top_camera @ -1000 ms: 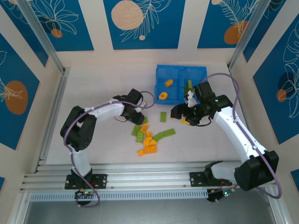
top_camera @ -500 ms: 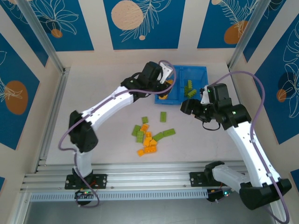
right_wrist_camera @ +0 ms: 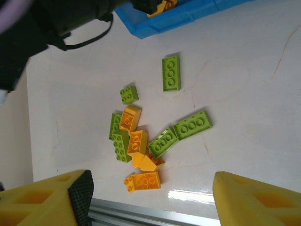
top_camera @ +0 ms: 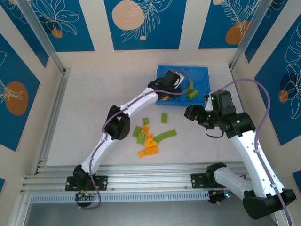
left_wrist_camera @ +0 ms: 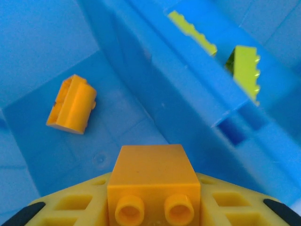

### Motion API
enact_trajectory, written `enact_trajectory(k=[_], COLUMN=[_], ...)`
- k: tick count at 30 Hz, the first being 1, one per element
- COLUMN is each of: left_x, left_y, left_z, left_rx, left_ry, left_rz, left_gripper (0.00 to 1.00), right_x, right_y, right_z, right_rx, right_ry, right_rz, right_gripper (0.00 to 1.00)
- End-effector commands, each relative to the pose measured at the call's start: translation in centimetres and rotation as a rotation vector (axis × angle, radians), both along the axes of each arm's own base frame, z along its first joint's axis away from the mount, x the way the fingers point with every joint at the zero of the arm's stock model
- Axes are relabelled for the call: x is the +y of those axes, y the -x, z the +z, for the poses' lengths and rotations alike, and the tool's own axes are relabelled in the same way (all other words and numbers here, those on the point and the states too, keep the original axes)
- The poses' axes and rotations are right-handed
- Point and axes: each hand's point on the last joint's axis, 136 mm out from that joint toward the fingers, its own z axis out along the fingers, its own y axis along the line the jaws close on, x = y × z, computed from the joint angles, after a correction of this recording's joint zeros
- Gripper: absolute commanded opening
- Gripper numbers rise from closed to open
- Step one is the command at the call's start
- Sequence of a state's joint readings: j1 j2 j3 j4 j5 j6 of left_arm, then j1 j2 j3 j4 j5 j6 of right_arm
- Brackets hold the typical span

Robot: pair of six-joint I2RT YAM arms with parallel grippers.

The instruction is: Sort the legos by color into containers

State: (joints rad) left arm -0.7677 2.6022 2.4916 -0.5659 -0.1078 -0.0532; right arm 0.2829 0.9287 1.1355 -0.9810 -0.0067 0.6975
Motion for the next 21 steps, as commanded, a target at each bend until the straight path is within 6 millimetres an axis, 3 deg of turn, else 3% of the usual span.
enact_trajectory(k=[1, 5, 9, 11, 15, 19, 21], left_x=[0.4, 0.0, 0.2, 0.4, 1.3, 3.8, 5.5], left_y=[-0.8, -0.5, -0.2, 0.2, 2.5, 6.8, 9.5], left_z=[0.3, 0.6, 3.4, 5.9, 13.3, 20.8, 23.1], left_rx=[-0.001, 0.022, 0.006, -0.009, -0.054, -0.148, -0.202], left_ry=[0.013, 0.043, 0.075, 0.098, 0.182, 0.275, 0.290], left_rz=[0.035, 0.028, 0.030, 0.026, -0.017, -0.099, -0.160], left_gripper=[0.42, 0.55, 0.60, 0.59, 0.58, 0.58, 0.58], right_x=[-0.1, -0.2, -0.2, -0.2, -0.1, 0.7, 1.5], right_y=[0.6, 0.7, 0.6, 0.5, 0.1, -0.6, -1.1], right_z=[0.0, 0.2, 0.5, 0.5, 0.1, -0.7, -1.3], right_rx=[0.007, 0.003, -0.004, -0.008, -0.003, 0.015, 0.030], right_ry=[-0.013, -0.010, -0.014, -0.014, -0.011, -0.011, -0.005], right_rz=[-0.009, -0.011, -0.012, -0.012, -0.017, 0.001, 0.024], right_gripper=[0.70, 0.70, 0.70, 0.70, 0.70, 0.69, 0.69])
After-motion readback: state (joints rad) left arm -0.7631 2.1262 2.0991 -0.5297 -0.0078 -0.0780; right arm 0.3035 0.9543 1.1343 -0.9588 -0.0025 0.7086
